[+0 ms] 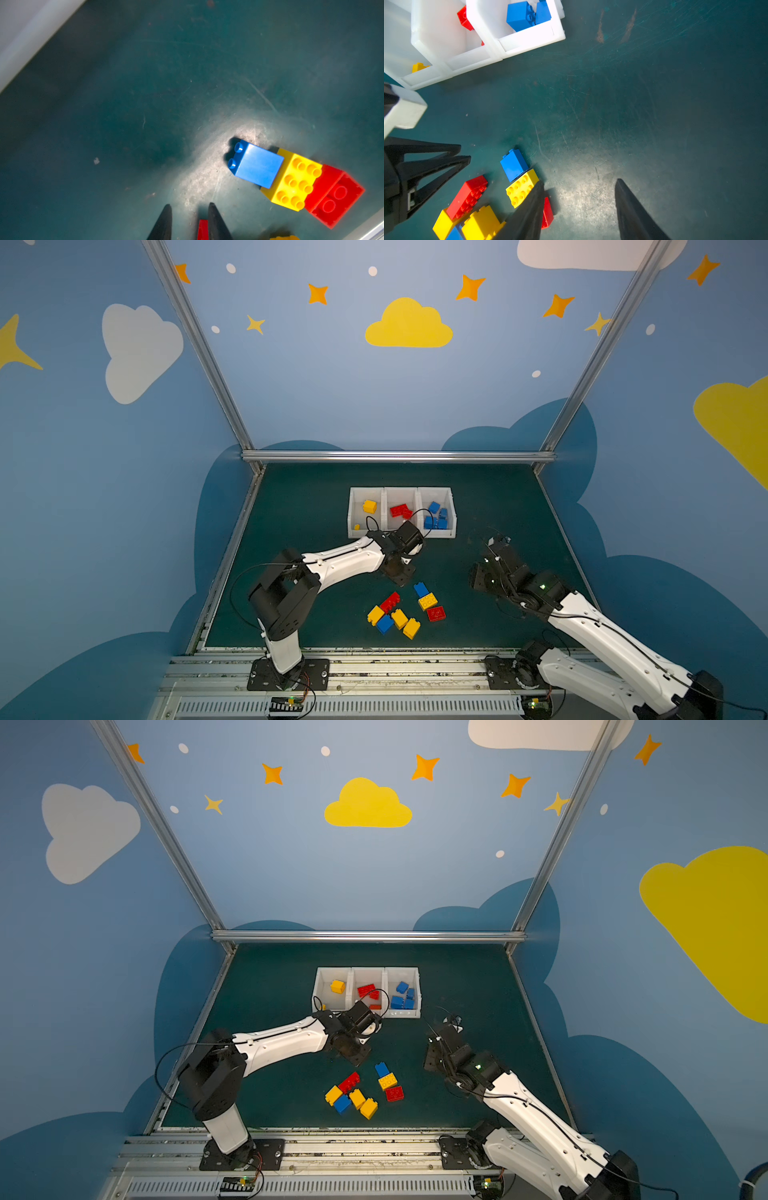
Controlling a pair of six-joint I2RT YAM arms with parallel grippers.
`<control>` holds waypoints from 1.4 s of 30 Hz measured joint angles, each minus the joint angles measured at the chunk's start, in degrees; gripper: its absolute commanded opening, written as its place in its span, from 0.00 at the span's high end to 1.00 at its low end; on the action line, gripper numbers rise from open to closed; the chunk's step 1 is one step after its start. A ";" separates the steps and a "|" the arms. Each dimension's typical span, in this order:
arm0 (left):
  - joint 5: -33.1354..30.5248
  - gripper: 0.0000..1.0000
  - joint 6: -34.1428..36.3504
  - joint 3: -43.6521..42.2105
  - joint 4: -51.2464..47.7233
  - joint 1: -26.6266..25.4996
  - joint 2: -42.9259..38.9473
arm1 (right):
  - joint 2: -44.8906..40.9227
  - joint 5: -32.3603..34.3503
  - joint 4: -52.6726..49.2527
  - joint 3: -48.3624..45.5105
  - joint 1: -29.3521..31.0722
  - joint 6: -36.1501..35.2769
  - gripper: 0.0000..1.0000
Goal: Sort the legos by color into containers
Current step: 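Grasp a red brick in the pile with the left gripper and lift, then carry the red brick with the left gripper into the middle compartment and release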
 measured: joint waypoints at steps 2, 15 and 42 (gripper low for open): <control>0.20 0.49 -0.22 -0.57 -0.04 -0.33 -0.11 | -0.61 0.11 -0.09 0.00 -0.17 0.00 0.44; 1.31 0.46 -3.67 -9.33 -0.52 -2.64 -4.28 | -1.40 -0.07 -0.07 -1.40 -0.61 0.20 0.44; 1.14 0.75 -2.01 -2.16 0.44 -1.22 -3.52 | -3.76 0.22 -0.35 -2.34 -0.63 0.57 0.45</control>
